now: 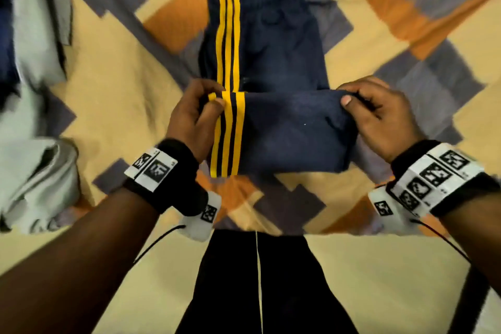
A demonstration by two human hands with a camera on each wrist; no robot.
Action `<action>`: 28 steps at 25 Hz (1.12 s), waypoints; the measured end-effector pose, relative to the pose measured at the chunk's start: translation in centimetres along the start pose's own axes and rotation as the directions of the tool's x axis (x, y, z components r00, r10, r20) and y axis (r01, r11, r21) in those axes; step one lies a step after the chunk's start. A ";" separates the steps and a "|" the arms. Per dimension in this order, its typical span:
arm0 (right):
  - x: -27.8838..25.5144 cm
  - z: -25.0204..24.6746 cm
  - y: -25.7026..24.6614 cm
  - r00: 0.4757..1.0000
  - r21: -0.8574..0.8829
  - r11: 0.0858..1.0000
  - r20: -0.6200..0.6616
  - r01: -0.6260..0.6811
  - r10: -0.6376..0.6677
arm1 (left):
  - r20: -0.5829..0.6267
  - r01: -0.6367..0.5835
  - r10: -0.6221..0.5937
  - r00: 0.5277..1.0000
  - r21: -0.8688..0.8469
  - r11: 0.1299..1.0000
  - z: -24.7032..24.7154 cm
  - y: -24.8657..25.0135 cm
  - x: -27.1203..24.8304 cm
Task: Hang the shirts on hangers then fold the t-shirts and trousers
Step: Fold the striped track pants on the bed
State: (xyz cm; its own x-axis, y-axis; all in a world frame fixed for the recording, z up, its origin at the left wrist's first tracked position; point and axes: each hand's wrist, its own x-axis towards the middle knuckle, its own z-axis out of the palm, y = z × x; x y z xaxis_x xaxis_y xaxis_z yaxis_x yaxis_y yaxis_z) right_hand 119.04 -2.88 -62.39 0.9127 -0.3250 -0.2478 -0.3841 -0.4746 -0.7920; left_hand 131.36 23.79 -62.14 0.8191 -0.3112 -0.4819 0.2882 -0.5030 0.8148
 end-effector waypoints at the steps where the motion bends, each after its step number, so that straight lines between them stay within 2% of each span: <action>1: 2.8 -0.3 0.2 0.999 -0.047 0.998 -0.025 0.029 -0.030 | -0.037 -0.009 0.008 0.999 -0.028 1.000 0.3 1.0 2.8; 4: 10.6 -1.6 0.4 0.998 -0.149 0.987 0.027 0.065 -0.062 | -0.043 -0.058 0.061 0.997 0.062 0.996 0.4 3.5 10.1; 6: 14.6 -1.9 0.3 0.993 -0.234 0.969 0.104 0.085 -0.062 | -0.023 -0.036 0.040 0.999 0.155 0.987 0.0 3.7 13.6; 8: 17.5 -1.6 0.3 0.984 -0.293 0.949 0.163 0.114 -0.068 | -0.028 -0.002 0.009 1.000 0.219 0.976 -0.4 3.2 15.8; 12: 20.6 -0.4 -0.5 0.981 -0.320 0.946 0.194 0.055 0.009 | -0.145 0.069 -0.023 0.989 0.318 0.946 -0.9 3.3 16.6; 13: 20.5 -0.2 -0.8 0.987 -0.351 0.934 0.160 0.066 -0.009 | -0.192 0.040 0.039 0.981 0.393 0.919 -0.8 3.5 16.0; 14: 20.2 0.1 -1.1 0.991 -0.407 0.910 0.127 0.080 -0.030 | -0.205 -0.026 0.151 0.967 0.510 0.860 -0.5 3.8 14.8; 15: 19.9 0.4 -1.6 0.994 -0.494 0.866 0.100 0.079 -0.034 | -0.148 -0.102 0.252 0.956 0.640 0.762 0.3 4.5 13.4; 16: 19.5 0.9 -2.1 0.998 -0.588 0.808 0.065 0.037 0.002 | -0.035 -0.164 0.279 0.960 0.738 0.654 1.5 5.0 11.8; 18: 19.0 2.7 -3.1 0.994 -0.663 0.741 -0.087 -0.107 0.066 | 0.140 -0.231 0.210 0.968 0.823 0.518 4.4 4.8 10.2; 20: 18.4 6.0 -4.5 0.975 -0.586 0.798 -0.220 -0.144 0.014 | 0.147 -0.183 0.112 0.983 0.860 0.476 6.2 3.0 10.3; 21: 17.7 7.9 -4.8 0.973 -0.551 0.828 -0.229 -0.108 -0.026 | 0.133 -0.156 0.082 0.988 0.866 0.474 6.5 1.6 10.7; 23: 15.5 11.2 -4.0 0.993 -0.572 0.820 -0.093 0.012 -0.079 | 0.119 -0.142 0.077 0.990 0.865 0.482 6.4 -1.0 11.4; 25: 13.8 12.6 -1.5 0.994 -0.693 0.714 0.100 0.102 -0.045 | 0.140 -0.153 0.065 0.988 0.862 0.483 6.0 -3.0 11.4; 26: 13.9 12.3 0.1 0.989 -0.735 0.663 0.142 0.140 -0.052 | 0.148 -0.166 0.076 0.986 0.856 0.490 5.9 -3.7 11.5; 28: 14.8 10.5 2.6 0.987 -0.766 0.622 0.140 0.162 -0.085 | 0.153 -0.184 0.104 0.983 0.847 0.499 5.4 -4.2 12.1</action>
State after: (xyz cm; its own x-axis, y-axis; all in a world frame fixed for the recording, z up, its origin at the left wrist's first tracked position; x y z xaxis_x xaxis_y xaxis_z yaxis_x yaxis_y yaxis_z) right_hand 133.01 -0.27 -73.97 0.9526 -0.1660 -0.2550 -0.1980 -0.9746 -0.1050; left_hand 137.32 17.77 -73.13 0.7592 -0.4810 -0.4385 -0.4267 -0.8765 0.2226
